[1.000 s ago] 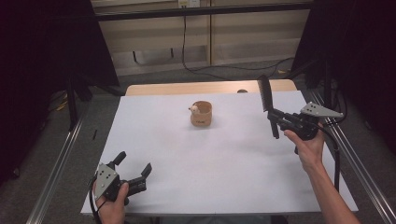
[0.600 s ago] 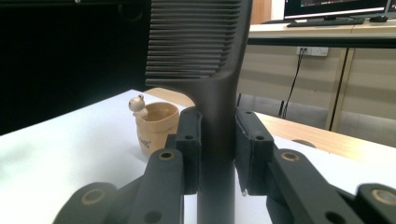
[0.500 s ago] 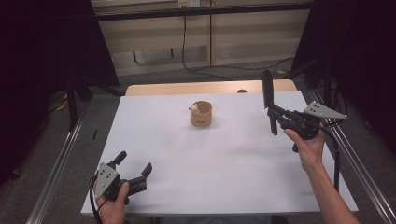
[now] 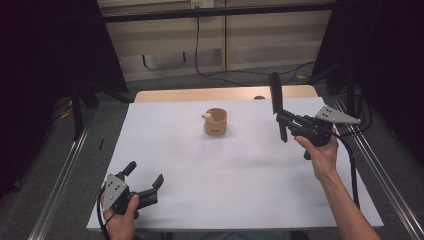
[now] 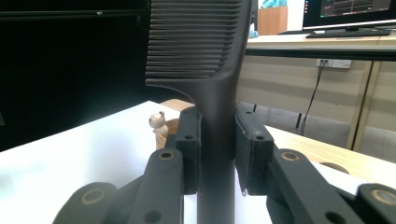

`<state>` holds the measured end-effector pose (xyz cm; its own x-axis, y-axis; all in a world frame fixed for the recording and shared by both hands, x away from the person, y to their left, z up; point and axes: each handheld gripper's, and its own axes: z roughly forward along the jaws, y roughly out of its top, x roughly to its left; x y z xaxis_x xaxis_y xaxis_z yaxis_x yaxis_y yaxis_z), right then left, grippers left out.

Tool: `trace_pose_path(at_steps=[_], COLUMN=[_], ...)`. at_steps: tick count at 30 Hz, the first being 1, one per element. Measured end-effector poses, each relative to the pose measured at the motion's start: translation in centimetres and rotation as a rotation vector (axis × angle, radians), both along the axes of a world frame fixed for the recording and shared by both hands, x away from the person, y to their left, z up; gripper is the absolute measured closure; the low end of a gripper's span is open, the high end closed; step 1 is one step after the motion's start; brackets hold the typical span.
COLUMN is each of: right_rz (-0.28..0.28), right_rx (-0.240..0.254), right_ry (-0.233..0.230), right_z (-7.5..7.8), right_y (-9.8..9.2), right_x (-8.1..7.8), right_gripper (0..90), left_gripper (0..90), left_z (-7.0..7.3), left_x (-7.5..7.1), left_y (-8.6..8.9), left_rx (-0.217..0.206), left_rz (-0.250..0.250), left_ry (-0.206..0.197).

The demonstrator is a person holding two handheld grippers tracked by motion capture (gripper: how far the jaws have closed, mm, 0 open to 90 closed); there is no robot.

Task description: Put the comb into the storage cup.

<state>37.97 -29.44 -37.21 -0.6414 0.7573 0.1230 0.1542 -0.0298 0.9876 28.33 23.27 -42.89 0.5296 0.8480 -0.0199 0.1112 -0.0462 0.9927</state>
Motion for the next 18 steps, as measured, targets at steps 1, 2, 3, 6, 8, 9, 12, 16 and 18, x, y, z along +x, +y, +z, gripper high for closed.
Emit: trace_pose_path(at_steps=[1, 2, 3, 6, 8, 9, 12, 16, 18], right_rz=[0.005, 0.005, 0.006, 0.011, 0.019, 0.02, 0.017, 0.022, 0.027], right_rx=[0.003, 0.004, 0.004, 0.001, 0.006, 0.003, 0.002, -0.002, 0.004], right_ry=[-0.003, -0.003, -0.002, 0.005, 0.003, 0.005, 0.002, 0.007, 0.003], right_z=[0.0, 0.1, 0.2, 0.4, 0.5, 0.5, 0.4, 0.4, 0.4], right_y=[0.2, 0.3, 0.5, 0.9, 1.2, 1.4, 1.8, 2.6, 2.9], right_x=[0.1, 0.2, 0.3, 0.5, 0.8, 0.9, 1.3, 2.0, 2.3], right_gripper=[73.0, 73.0, 73.0, 73.0, 73.0, 73.0, 73.0, 73.0, 73.0], left_gripper=[1.5, 1.5, 1.5, 1.5, 1.5, 1.5, 1.5, 1.5, 1.5], left_z=[0.0, 0.0, 0.0, 0.0, 0.0, 0.0, 0.0, 0.0, 0.0], left_x=[0.0, 0.0, 0.0, 0.0, 0.0, 0.0, 0.0, 0.0, 0.0], left_y=[0.0, 0.0, 0.0, 0.0, 0.0, 0.0, 0.0, 0.1, 0.1], left_rx=[-0.002, -0.003, -0.003, -0.002, -0.007, -0.009, -0.01, -0.005, -0.006], left_rz=[0.001, 0.006, 0.006, 0.005, 0.004, 0.004, 0.005, 0.004, 0.004], left_ry=[0.0, -0.002, -0.002, -0.003, -0.003, -0.004, -0.004, -0.002, -0.002])
